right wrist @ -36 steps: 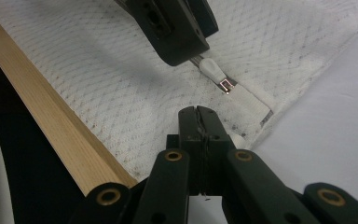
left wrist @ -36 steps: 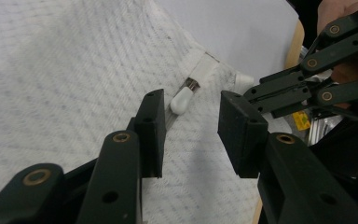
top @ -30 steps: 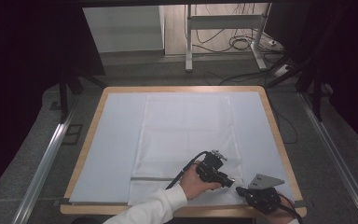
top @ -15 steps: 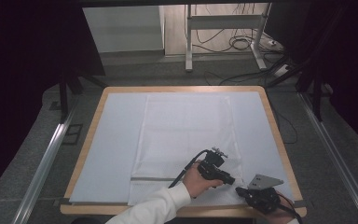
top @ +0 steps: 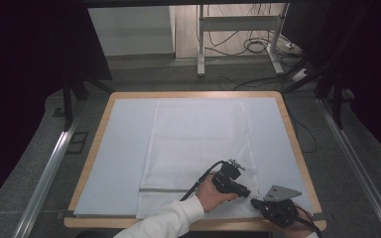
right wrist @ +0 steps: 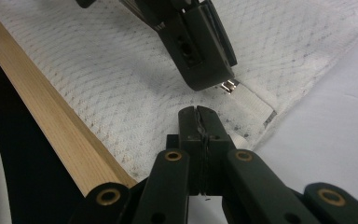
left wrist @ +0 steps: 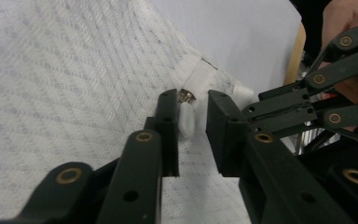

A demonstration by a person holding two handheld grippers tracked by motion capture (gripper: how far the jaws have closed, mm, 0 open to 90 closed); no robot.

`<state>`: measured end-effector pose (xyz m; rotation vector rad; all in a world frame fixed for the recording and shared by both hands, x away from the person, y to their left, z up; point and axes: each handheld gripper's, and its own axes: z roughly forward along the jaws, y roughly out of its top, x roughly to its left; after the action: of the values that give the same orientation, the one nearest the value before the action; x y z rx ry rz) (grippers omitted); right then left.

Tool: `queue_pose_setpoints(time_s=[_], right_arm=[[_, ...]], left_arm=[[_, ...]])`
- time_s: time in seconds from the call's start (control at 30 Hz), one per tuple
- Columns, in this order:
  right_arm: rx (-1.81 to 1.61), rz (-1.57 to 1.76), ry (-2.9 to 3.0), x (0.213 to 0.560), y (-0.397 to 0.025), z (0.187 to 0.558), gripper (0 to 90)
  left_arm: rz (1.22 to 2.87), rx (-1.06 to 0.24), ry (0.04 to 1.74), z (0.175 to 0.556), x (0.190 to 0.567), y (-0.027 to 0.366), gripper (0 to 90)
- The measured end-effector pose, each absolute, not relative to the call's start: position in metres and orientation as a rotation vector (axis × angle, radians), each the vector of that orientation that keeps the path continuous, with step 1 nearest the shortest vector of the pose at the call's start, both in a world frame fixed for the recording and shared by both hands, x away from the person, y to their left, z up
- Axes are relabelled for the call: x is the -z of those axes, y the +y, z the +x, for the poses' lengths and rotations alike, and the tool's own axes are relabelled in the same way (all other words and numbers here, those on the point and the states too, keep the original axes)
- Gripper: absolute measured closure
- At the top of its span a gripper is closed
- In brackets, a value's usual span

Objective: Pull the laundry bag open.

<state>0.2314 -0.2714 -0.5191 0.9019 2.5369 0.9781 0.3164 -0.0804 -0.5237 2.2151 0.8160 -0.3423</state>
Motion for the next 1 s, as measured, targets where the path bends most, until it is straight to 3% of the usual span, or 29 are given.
queue_pose_setpoints(time_s=[0.13,0.4,1.0], right_arm=[[-0.979,0.902,2.537,0.519,-0.272,0.231,88.6],[-0.975,0.898,2.535,0.519,-0.271,0.232,88.5],[-0.962,0.898,2.533,0.519,-0.270,0.232,88.9]], left_arm=[[2.230,0.298,0.807,0.315,0.524,-0.082,81.8],[2.269,0.219,0.772,0.310,0.521,-0.086,83.6],[2.254,0.282,0.775,0.316,0.511,-0.083,85.5]])
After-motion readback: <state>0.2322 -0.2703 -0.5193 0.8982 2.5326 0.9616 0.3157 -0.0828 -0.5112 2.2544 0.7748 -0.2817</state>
